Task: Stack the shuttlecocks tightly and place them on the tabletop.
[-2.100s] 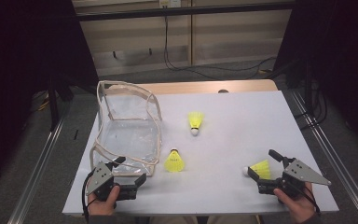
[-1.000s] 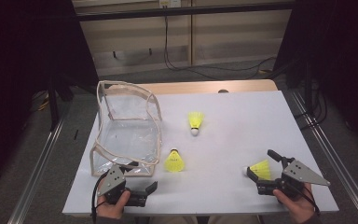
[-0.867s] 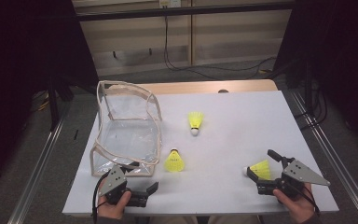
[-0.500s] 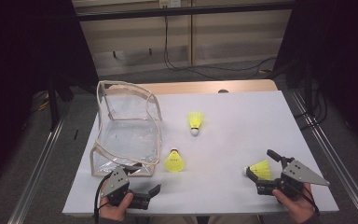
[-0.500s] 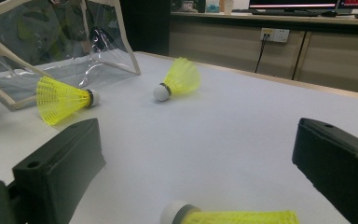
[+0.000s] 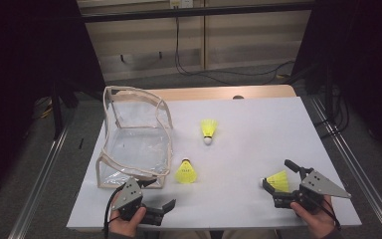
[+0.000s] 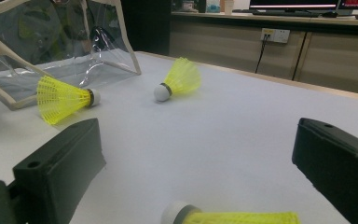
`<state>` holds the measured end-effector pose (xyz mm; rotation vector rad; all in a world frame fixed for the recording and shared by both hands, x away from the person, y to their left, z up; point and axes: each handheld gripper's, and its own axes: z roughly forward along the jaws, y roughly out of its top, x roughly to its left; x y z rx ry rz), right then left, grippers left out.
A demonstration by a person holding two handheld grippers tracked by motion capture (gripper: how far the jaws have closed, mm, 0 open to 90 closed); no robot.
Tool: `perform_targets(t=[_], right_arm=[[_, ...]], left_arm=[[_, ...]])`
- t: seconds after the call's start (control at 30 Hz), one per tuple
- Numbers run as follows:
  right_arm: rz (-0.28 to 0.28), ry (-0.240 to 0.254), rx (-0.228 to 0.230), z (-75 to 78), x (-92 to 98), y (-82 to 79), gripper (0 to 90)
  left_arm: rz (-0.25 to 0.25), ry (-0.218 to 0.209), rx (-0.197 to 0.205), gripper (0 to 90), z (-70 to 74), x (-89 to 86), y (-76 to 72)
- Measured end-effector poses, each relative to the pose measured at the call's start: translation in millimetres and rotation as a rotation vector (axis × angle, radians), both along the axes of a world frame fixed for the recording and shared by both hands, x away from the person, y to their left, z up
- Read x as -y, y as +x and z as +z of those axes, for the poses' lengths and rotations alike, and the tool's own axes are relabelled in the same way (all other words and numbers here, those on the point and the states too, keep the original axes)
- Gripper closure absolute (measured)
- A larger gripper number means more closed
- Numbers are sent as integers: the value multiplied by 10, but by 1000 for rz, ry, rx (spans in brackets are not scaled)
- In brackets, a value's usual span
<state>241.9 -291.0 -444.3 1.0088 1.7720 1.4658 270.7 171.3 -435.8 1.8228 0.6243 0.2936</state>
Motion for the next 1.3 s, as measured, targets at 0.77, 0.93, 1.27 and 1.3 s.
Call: perform_targets(t=[0.77,0.93,1.27,1.3], right_arm=[[-2,-5,-1,0,-13,1,14],[-5,-9,1,-2,-7,1,15],[-3,-7,-1,-2,-12,-1,16],[-3,-7,-1,-2,-12,-1,16]], left_arm=[[-34,20,-18,22,-46,270,28],[-41,21,-24,23,-58,334,37],[-29,42,-45,24,-78,495,54],[-28,48,-45,24,-78,505,59]])
